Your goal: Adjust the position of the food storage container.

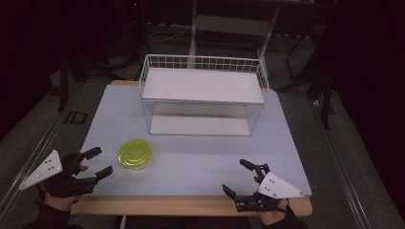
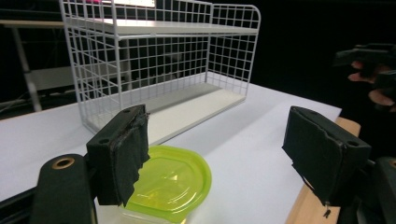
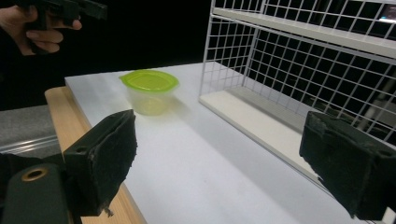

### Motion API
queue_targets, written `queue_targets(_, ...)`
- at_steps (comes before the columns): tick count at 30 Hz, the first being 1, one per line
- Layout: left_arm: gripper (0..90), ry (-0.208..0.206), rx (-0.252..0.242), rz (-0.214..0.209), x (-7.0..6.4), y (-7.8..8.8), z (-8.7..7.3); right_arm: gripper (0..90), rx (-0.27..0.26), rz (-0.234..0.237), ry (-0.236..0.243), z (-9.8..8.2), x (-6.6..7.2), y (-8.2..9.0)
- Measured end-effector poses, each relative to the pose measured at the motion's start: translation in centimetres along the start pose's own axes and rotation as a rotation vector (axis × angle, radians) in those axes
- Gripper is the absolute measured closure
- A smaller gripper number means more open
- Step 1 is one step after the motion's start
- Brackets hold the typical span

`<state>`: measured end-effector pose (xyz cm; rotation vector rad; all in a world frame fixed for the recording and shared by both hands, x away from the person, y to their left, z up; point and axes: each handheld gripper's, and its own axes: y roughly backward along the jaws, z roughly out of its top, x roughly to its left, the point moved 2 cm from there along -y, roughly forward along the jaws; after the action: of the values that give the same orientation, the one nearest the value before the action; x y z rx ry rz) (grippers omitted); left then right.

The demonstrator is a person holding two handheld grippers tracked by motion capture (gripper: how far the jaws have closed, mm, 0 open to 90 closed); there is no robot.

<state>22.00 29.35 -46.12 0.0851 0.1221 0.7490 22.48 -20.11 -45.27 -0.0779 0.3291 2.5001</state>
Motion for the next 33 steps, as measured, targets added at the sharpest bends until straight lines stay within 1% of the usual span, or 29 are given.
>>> queue_targets(1,22.8,0.000,0.000,0.000,0.0,0.0,0.0,10.8,-0.001,-0.005,0.001,0.1,-0.1,-0.1)
queue_targets(2,22.8,-0.001,-0.011,-0.006,-0.1,0.0,0.1,10.8,-0.008,0.002,-0.011,0.2,-0.1,-0.2)
queue_targets(3,22.8,-0.001,-0.011,-0.006,-0.1,0.0,0.1,10.8,-0.008,0.002,-0.011,0.2,-0.1,-0.2)
queue_targets(4,22.8,-0.001,-0.011,-0.006,-0.1,0.0,0.1,10.8,-0.021,0.008,-0.028,0.3,-0.2,-0.2)
queue_targets(5,22.8,-0.008,-0.022,-0.007,-0.1,-0.2,0.2,10.7,-0.037,0.007,-0.041,0.7,-0.5,-0.3)
queue_targets(7,23.9,-0.007,-0.037,-0.011,0.1,-0.4,0.3,10.7,-0.045,-0.001,-0.042,1.1,-0.6,-0.4)
queue_targets(8,26.7,-0.003,-0.042,-0.018,0.2,-0.6,0.4,10.7,-0.053,-0.005,-0.043,1.3,-0.7,-0.4)
queue_targets(10,28.3,0.000,-0.043,-0.017,0.4,-0.7,0.3,10.7,-0.059,-0.004,-0.045,1.6,-0.7,-0.4)
queue_targets(11,31.9,0.000,-0.025,-0.011,1.0,-1.2,0.2,10.7,-0.077,-0.010,-0.043,1.9,-0.7,-0.4)
queue_targets(13,33.7,0.000,-0.005,0.023,1.6,-1.7,0.3,10.7,-0.086,-0.020,-0.034,2.1,-0.5,-0.5)
queue_targets(14,38.4,0.000,0.008,0.038,2.0,-2.0,0.3,10.7,-0.086,-0.007,-0.041,2.1,-0.4,-0.5)
queue_targets(15,40.8,-0.003,0.019,0.047,2.3,-2.1,0.3,10.7,-0.082,-0.022,-0.034,2.1,-0.3,-0.6)
queue_targets(16,44.5,-0.004,0.035,0.060,2.8,-2.3,0.4,10.7,-0.078,-0.033,-0.029,2.1,-0.3,-0.7)
queue_targets(17,51.3,-0.006,0.052,0.068,3.3,-2.4,0.4,10.7,-0.070,-0.020,-0.029,2.0,-0.2,-0.7)
queue_targets(18,55.9,-0.003,0.062,0.082,3.8,-2.5,0.4,10.8,-0.066,-0.024,-0.028,2.0,-0.2,-0.8)
queue_targets(20,66.9,0.022,0.091,0.094,4.9,-2.6,0.2,13.2,-0.065,-0.015,-0.029,1.9,-0.1,-0.8)
queue_targets(21,73.4,0.034,0.099,0.096,5.4,-2.7,0.0,13.0,-0.066,-0.014,-0.030,1.9,-0.1,-0.7)
queue_targets(23,80.7,0.039,0.161,0.135,6.3,-2.9,-0.5,12.9,-0.070,-0.005,-0.032,1.9,0.0,-0.7)
queue_targets(24,84.5,0.048,0.179,0.133,6.6,-3.0,-0.8,12.5,-0.069,-0.006,-0.029,2.0,0.1,-0.7)
queue_targets(25,88.2,0.060,0.212,0.146,7.0,-3.1,-1.2,11.8,-0.071,0.001,-0.027,2.0,0.1,-0.6)
queue_targets(26,89.9,0.062,0.252,0.163,7.2,-3.3,-1.6,10.7,-0.070,0.010,-0.027,2.0,0.2,-0.6)
queue_targets(27,90.0,0.064,0.270,0.152,7.4,-3.3,-1.9,10.6,-0.067,0.017,-0.024,2.0,0.2,-0.6)
queue_targets(29,90.0,0.071,0.336,0.154,7.6,-3.6,-2.7,10.6,-0.069,0.028,-0.026,2.0,0.2,-0.5)
queue_targets(31,90.0,0.078,0.372,0.132,7.7,-3.9,-3.3,10.6,-0.064,0.025,-0.023,1.9,0.2,-0.5)
queue_targets(32,90.0,0.087,0.405,0.132,7.8,-4.2,-3.6,10.6,-0.064,0.032,-0.024,1.9,0.2,-0.5)
queue_targets(33,90.0,0.099,0.425,0.129,7.9,-4.3,-3.9,10.6,-0.062,0.034,-0.025,1.9,0.2,-0.5)
